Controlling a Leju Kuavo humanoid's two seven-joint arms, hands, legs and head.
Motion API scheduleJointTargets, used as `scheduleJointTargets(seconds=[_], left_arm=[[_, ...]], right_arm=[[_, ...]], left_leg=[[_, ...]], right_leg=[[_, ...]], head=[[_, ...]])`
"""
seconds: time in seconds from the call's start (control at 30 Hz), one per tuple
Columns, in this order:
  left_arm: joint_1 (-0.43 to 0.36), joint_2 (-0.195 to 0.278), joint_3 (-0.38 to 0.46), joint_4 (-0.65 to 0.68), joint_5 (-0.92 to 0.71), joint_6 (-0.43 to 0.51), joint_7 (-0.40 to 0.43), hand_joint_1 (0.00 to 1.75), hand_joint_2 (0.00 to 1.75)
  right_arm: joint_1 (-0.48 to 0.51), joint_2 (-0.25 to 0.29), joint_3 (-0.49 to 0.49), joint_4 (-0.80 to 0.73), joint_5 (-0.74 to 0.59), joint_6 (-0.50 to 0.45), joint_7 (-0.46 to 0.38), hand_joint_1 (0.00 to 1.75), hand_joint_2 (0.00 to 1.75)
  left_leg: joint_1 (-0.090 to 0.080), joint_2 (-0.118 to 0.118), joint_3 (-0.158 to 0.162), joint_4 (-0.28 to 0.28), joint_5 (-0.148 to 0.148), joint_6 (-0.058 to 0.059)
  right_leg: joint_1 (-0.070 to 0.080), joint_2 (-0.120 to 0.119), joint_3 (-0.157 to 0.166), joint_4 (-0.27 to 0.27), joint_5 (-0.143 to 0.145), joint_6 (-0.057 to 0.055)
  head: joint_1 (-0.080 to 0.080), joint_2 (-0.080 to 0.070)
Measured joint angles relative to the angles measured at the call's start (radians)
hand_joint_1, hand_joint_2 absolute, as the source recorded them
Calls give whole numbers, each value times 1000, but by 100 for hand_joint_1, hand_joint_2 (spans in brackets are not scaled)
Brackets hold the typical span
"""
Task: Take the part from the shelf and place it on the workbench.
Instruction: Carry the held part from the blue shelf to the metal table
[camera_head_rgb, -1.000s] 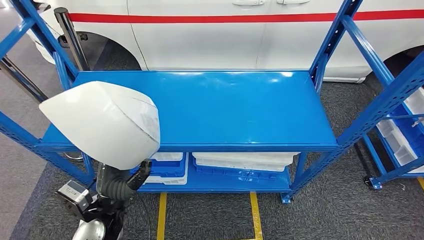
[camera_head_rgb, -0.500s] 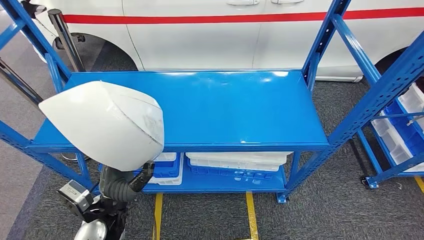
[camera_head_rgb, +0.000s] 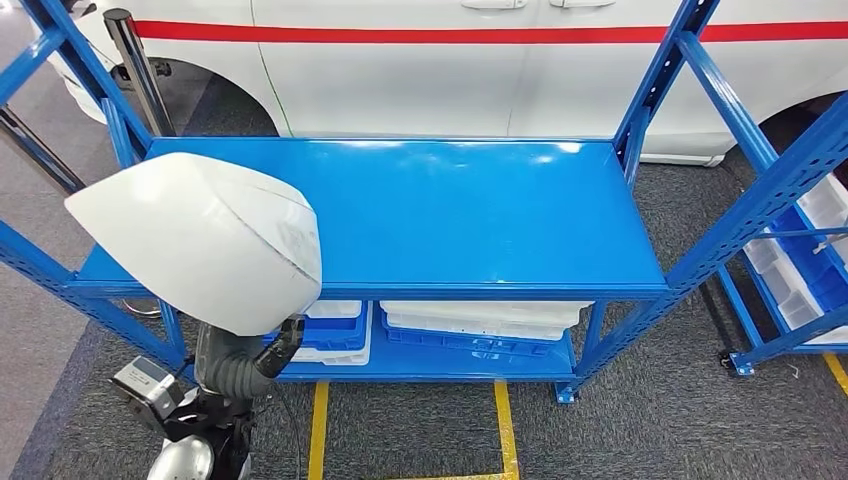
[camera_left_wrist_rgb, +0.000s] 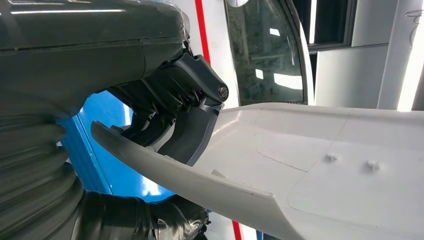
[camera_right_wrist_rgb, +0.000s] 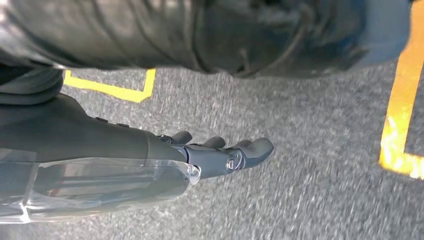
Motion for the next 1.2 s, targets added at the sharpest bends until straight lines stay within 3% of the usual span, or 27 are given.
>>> scheduleJointTargets(seconds=[0.07, 0.13, 0.23, 0.33, 0.4, 0.43, 0.47, 0.53, 0.6, 0.67, 0.73, 0.8, 0.87, 0.9, 0.93, 0.97, 1.07, 1.1, 1.2], left_arm=[[0, 0, 0, 0, 0, 0, 0, 175, 175], [-2, 0, -1, -1, 1, 1, 0, 175, 175], [-2, 0, -1, -2, 1, 2, 1, 175, 175], [-1, 0, -1, -3, 2, 4, 2, 175, 175], [0, 0, -1, -3, 2, 5, 2, 175, 175], [0, 0, -1, -3, 3, 6, 3, 175, 175], [0, 0, -1, -3, 3, 6, 3, 175, 175], [-1, 0, -1, -3, 3, 7, 3, 175, 175], [-3, 0, -2, -4, 3, 7, 3, 175, 175], [-4, 0, -3, -5, 3, 7, 3, 175, 175], [-6, 0, -4, -6, 4, 7, 3, 175, 175], [-10, -2, -7, -6, 4, 7, 4, 175, 175], [-12, -3, -11, -6, 4, 8, 4, 175, 175], [-12, -3, -13, -5, 4, 9, 4, 175, 175], [-12, -3, -15, -5, 4, 10, 5, 175, 175], [-12, -3, -16, -5, 4, 11, 5, 175, 175], [-14, -3, -17, -5, 4, 14, 7, 175, 175], [-16, -3, -18, -5, 5, 15, 8, 175, 175], [-20, -3, -20, -5, 7, 18, 12, 175, 175]], right_arm=[[1, 0, 0, -2, 1, -7, 0, 0, 0], [2, 1, -1, -10, 2, -17, 2, 0, 0], [5, 4, -1, -20, 2, -25, 3, 0, 0], [5, 5, -2, -23, 2, -28, 4, 0, 0], [5, 5, -3, -23, 2, -32, 4, 0, 0], [5, 6, -4, -24, 2, -35, 4, 0, 0], [5, 6, -5, -25, 3, -37, 4, 0, 0], [5, 9, -7, -27, 5, -41, 4, 0, 0], [4, 10, -8, -29, 7, -42, 4, 0, 0], [3, 10, -9, -31, 9, -41, 4, 0, 0], [2, 8, -9, -31, 17, -27, 6, 0, 0], [0, 3, -9, -31, 24, -9, 9, 0, 0], [-3, -2, -8, -30, 24, 0, 11, 0, 0], [-4, -3, -8, -30, 25, 3, 11, 0, 0], [-5, -5, -8, -29, 25, 6, 12, 0, 0], [-6, -7, -8, -28, 25, 9, 12, 0, 0], [-13, -10, -8, -25, 26, 12, 12, 0, 0], [-16, -10, -9, -24, 27, 12, 12, 0, 0], [-23, -10, -9, -18, 29, 14, 11, 0, 0]], left_leg=[[-1, 0, -2, 8, -4, -6], [-2, -1, -6, 15, -7, -21], [1, -1, -19, 40, -28, -41], [5, -2, -86, 197, -120, -50], [6, -2, -120, 281, -146, -51], [7, -2, -114, 275, -132, -51], [7, -2, -89, 231, -103, -48], [5, -2, -23, 102, -46, -42], [1, -2, 11, 28, -29, -36], [-1, -3, 10, 17, -27, -28], [1, -1, 10, 7, -15, -14], [2, 2, 7, -1, -6, -2], [-1, 3, 1, 1, -2, 3], [-2, 4, -3, 3, -1, 4], [-3, 4, -6, 6, -1, 4], [-3, 4, -9, 10, 0, 4], [-6, 3, -16, 21, 1, -4], [-8, 3, -19, 23, 3, -9], [-7, 2, -26, 25, 9, -27]], right_leg=[[-1, 0, 43, -85, 34, -1], [2, 1, 84, -176, 65, -12], [3, 1, 87, -198, 74, -36], [4, -1, 82, -202, 80, -50], [7, -2, 79, -201, 81, -52], [8, -2, 79, -201, 81, -52], [9, -1, 80, -200, 81, -51], [11, -1, 80, -198, 81, -49], [13, -1, 76, -195, 84, -41], [13, -2, 72, -197, 89, -28], [10, -2, 66, -183, 76, -18], [9, -2, 34, -107, 20, -13], [8, -2, -16, 13, -42, -9], [7, -2, -29, 50, -52, -7], [7, -2, -25, 54, -44, -6], [6, -2, -2, 18, -20, -6], [7, -1, 93, -159, 50, -12], [9, 0, 104, -186, 56, -15], [12, 0, 97, -196, 68, -32]], head=[[0, 0], [0, 0], [-1, 0], [-1, 0], [-1, 0], [-1, 0], [-1, 0], [-1, 0], [-1, 0], [0, 0], [0, 0], [0, 0], [0, 0], [0, 0], [0, 0], [0, 0], [0, 0], [0, 0], [0, 0]])
